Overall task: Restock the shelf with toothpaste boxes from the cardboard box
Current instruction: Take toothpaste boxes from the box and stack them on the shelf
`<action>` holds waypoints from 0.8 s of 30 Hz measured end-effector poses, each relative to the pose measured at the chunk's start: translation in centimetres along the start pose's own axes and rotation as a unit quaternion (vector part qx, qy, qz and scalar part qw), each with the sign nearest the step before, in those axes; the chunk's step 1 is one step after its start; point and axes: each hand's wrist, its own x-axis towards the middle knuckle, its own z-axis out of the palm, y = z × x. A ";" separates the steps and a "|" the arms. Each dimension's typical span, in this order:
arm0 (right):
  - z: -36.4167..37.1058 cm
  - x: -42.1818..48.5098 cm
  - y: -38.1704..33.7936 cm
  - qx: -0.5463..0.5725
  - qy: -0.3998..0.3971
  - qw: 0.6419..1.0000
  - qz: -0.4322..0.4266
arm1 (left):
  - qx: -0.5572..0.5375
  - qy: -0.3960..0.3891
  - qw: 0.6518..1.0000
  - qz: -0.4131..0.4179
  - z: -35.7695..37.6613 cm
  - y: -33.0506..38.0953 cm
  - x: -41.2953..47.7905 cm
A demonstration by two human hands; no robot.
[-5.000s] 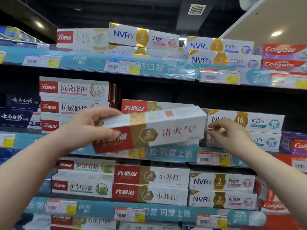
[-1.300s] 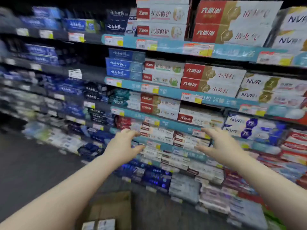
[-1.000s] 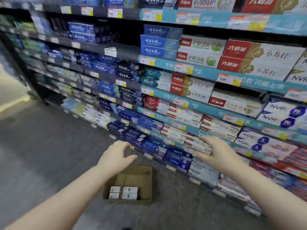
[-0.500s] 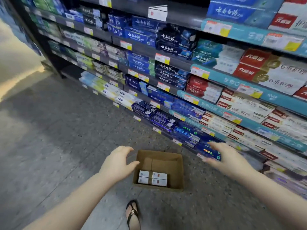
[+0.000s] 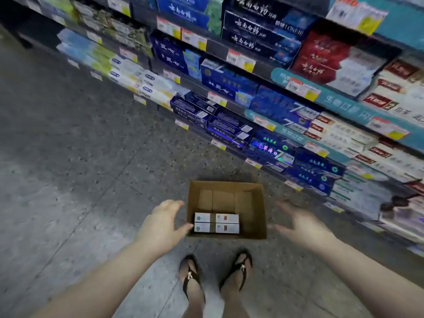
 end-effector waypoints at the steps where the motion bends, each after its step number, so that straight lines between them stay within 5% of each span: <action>1: 0.8 1.6 0.1 0.005 -0.004 1.000 0.000 | -0.005 -0.006 1.000 -0.006 0.9 -0.4 1.0; 24: 27.6 35.5 9.3 -0.062 -0.094 0.992 -0.058 | -0.004 -0.129 0.991 -0.047 28.7 -12.5 23.9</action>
